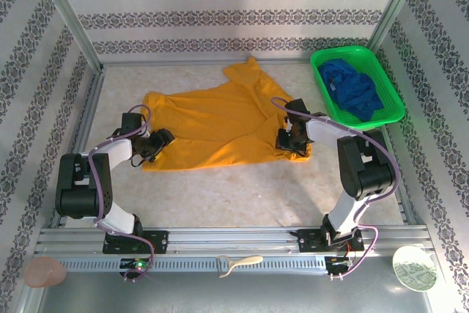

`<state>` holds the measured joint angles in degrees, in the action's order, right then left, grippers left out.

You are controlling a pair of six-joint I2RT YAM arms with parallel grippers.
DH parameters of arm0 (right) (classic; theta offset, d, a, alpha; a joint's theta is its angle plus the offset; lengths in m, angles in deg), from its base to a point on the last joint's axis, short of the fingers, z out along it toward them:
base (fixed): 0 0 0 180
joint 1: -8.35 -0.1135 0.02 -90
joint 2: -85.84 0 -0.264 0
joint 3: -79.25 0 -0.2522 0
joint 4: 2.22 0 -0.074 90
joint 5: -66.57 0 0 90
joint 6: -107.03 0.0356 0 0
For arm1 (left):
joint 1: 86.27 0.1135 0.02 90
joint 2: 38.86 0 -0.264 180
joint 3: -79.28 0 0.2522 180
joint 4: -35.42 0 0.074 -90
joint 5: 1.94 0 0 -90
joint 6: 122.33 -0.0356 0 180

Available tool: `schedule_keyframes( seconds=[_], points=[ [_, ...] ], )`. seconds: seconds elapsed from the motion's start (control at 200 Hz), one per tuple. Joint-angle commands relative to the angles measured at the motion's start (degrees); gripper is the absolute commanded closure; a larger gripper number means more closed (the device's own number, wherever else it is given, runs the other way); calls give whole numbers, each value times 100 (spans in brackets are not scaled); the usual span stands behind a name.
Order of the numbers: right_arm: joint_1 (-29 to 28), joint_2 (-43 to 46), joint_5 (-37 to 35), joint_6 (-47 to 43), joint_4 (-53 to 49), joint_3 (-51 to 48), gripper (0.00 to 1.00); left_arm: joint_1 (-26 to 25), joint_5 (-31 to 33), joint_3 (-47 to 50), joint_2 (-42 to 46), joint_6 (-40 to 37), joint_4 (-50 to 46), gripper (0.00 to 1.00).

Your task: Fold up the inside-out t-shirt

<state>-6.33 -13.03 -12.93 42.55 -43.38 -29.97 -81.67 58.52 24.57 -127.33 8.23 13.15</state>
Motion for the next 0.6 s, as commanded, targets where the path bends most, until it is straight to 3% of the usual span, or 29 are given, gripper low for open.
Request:
schedule_keyframes(
  seconds=[0.0, 0.23, 0.4, 0.595],
  points=[
    [141, 295, 241, 80, 233, 5, 62, 26, 9, 111, -110, -18, 57, 29],
    [404, 286, 251, -10, 100, 826, 64, 27, 24, 153, -109, -15, 82, 30],
    [371, -170, 266, -67, 27, 1177, 74, 25, 22, 158, -148, 4, 137, 30],
    [281, -483, 286, -47, 69, 1101, 68, 28, 31, 147, -171, 4, 137, 30]
  ],
)
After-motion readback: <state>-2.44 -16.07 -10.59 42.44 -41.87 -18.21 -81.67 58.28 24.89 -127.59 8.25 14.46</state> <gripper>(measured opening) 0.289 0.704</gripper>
